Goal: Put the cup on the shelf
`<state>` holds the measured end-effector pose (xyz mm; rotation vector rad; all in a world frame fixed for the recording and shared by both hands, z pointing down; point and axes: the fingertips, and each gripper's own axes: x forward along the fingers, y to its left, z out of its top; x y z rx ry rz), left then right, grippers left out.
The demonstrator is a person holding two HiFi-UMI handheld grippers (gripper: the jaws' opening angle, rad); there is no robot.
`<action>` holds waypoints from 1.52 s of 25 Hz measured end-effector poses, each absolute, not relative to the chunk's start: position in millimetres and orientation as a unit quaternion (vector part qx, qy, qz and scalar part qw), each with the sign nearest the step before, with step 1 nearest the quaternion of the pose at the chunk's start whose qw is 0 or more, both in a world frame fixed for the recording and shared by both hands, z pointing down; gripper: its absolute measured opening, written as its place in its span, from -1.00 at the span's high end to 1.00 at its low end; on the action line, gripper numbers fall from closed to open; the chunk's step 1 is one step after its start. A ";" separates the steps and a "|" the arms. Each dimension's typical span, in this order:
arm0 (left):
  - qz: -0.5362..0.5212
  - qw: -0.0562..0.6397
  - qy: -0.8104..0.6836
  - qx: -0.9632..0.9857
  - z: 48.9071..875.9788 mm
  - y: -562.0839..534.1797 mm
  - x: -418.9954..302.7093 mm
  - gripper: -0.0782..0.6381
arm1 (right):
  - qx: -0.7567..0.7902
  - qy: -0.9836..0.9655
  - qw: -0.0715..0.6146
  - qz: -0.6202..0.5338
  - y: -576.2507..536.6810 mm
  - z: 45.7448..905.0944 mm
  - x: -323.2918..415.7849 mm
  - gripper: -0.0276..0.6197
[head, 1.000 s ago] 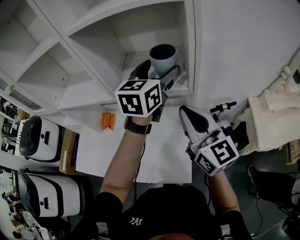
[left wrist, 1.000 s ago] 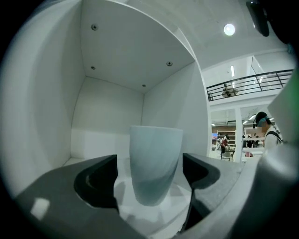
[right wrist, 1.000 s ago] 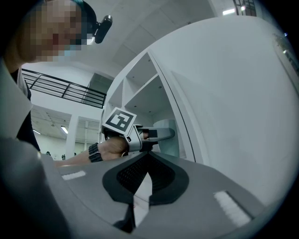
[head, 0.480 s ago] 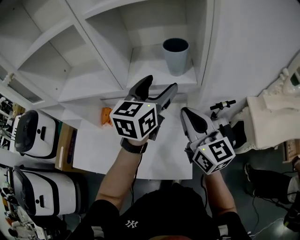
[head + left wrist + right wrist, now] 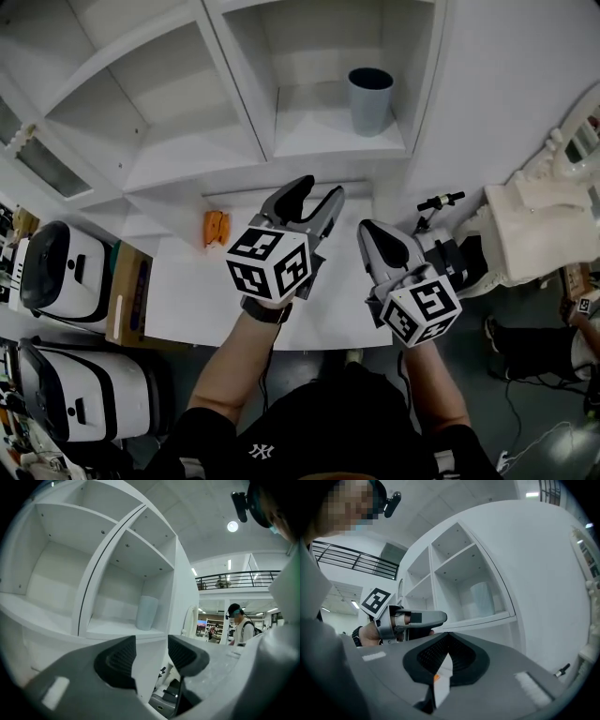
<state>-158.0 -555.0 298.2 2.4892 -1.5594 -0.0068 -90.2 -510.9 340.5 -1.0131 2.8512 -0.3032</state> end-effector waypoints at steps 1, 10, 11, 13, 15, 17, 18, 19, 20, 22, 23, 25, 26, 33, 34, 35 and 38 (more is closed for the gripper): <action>-0.001 0.101 -0.522 0.847 299.8 -547.8 -159.1 0.18 | -0.336 0.935 0.049 -0.099 -505.3 340.7 -92.5 0.88; -0.004 0.110 -0.484 0.868 318.3 -489.6 -164.0 0.70 | -0.367 0.925 0.038 -0.094 -461.0 347.3 -98.9 0.88; -0.005 0.111 -0.481 0.869 320.5 -483.2 -164.7 0.73 | -0.369 0.924 0.037 -0.094 -455.3 348.9 -100.3 0.88; -0.007 0.117 -0.477 0.871 326.4 -469.6 -166.8 0.78 | -0.372 0.923 0.034 -0.094 -443.1 351.8 -103.9 0.88; -0.005 0.121 -0.472 0.873 332.7 -455.5 -168.1 0.78 | -0.374 0.922 0.033 -0.093 -431.6 353.3 -106.7 0.88; -0.002 0.119 -0.465 0.877 337.0 -442.7 -167.5 0.78 | -0.376 0.921 0.033 -0.093 -422.5 352.9 -107.6 0.88; 0.000 0.117 -0.461 0.880 338.3 -436.9 -166.9 0.78 | -0.378 0.921 0.033 -0.092 -418.4 352.2 -107.7 0.88; 0.000 0.116 -0.458 0.882 339.2 -431.0 -166.5 0.78 | -0.379 0.920 0.034 -0.091 -414.3 351.4 -107.8 0.88; -0.001 0.115 -0.455 0.883 339.8 -424.8 -166.2 0.78 | -0.380 0.920 0.035 -0.090 -410.0 350.7 -108.0 0.88; -0.001 0.113 -0.452 0.885 340.5 -411.6 -166.0 0.78 | -0.381 0.920 0.036 -0.088 -400.7 350.1 -109.6 0.88; 0.000 0.111 -0.450 0.886 340.6 -404.6 -165.9 0.78 | -0.381 0.920 0.037 -0.087 -395.7 350.0 -110.9 0.88; -0.001 0.105 -0.447 0.889 339.4 -390.4 -165.4 0.78 | -0.379 0.921 0.039 -0.084 -385.6 350.2 -113.3 0.88; -0.003 0.102 -0.444 0.890 338.5 -383.8 -165.0 0.78 | -0.379 0.921 0.039 -0.084 -380.8 350.5 -114.0 0.88; -0.015 0.105 -0.445 0.889 337.4 -348.8 -167.2 0.78 | -0.386 0.919 0.039 -0.070 -352.3 344.7 -109.2 0.88; -0.015 0.103 -0.445 0.890 336.6 -344.8 -165.6 0.78 | -0.387 0.919 0.039 -0.069 -348.7 344.1 -108.4 0.88; -0.014 0.101 -0.444 0.890 335.7 -341.0 -163.6 0.78 | -0.387 0.919 0.039 -0.067 -345.1 343.9 -107.8 0.88; -0.014 0.095 -0.441 0.893 332.9 -331.8 -158.2 0.78 | -0.388 0.919 0.037 -0.060 -334.8 343.7 -107.7 0.89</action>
